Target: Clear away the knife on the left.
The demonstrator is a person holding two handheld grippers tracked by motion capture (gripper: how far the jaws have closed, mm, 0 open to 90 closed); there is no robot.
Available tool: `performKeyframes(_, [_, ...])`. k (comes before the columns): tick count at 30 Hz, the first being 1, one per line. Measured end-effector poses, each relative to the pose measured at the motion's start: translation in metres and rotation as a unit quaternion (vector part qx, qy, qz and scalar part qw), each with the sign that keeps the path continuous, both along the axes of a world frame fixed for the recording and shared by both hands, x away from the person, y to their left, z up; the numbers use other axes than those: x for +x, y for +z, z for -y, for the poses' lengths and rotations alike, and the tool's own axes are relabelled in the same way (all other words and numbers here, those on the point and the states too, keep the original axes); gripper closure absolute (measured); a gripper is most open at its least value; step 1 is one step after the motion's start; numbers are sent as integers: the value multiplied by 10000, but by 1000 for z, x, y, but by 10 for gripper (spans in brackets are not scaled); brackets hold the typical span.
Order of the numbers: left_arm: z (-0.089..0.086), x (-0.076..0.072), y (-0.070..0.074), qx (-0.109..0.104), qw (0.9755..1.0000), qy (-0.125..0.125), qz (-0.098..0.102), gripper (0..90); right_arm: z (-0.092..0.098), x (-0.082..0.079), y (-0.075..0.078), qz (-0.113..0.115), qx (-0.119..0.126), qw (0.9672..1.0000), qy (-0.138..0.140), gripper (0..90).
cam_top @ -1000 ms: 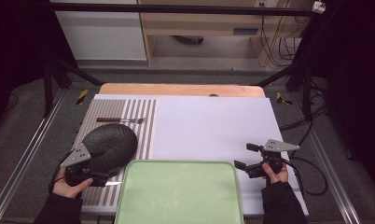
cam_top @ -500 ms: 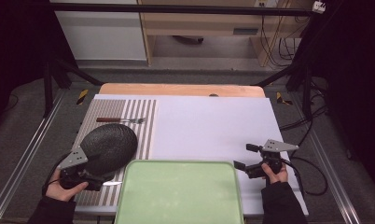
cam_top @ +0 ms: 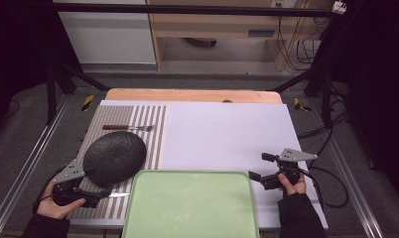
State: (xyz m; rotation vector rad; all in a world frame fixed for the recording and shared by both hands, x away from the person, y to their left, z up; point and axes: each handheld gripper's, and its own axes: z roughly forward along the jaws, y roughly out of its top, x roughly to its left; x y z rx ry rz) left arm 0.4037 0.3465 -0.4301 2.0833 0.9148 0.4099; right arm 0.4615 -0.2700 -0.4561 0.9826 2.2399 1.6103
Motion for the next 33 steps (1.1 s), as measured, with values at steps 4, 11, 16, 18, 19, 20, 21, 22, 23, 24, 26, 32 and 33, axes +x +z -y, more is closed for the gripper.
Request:
performKeyframes(4, [-8,-2,-2,51,9999,86,-118,31,0,0,0,-5,-12,10000,8,17])
performKeyframes(11, [-19,-6,-5,149,9993,238,-243,47,0,0,0,0,-10,10000,4,17])
performKeyframes(16, [-25,-7,-9,419,9978,353,-384,84,0,0,0,-6,-18,10000,2,17])
performKeyframes(18, [-27,-7,-11,497,9972,333,-459,109,0,0,0,2,-17,10000,1,17])
performKeyframes(19, [-28,-7,-12,561,9967,348,-477,117,0,0,0,0,-18,10000,0,17])
performKeyframes(20, [-29,-7,-13,594,9964,352,-500,128,0,0,0,-3,-21,10000,3,17])
performKeyframes(21, [-30,-7,-14,615,9961,345,-521,140,0,0,0,-9,-31,10000,4,17])
performKeyframes(22, [-30,-7,-14,615,9961,345,-521,148,0,0,0,-15,-32,10000,5,17])
performKeyframes(23, [-33,-6,-16,716,9952,367,-549,156,0,0,0,-15,-36,10000,8,17])
performKeyframes(24, [-34,-6,-17,789,9944,409,-574,163,0,0,0,-16,-36,10000,6,17])
performKeyframes(26, [-35,-5,-18,830,9939,401,-606,194,0,0,0,-13,-37,10000,6,17])
performKeyframes(32, [-36,-4,-23,1085,9916,264,-648,304,0,0,0,-22,-43,10000,5,17])
performKeyframes(33, [-36,-4,-24,1196,9904,232,-656,323,0,0,0,-15,-44,10000,9,17])
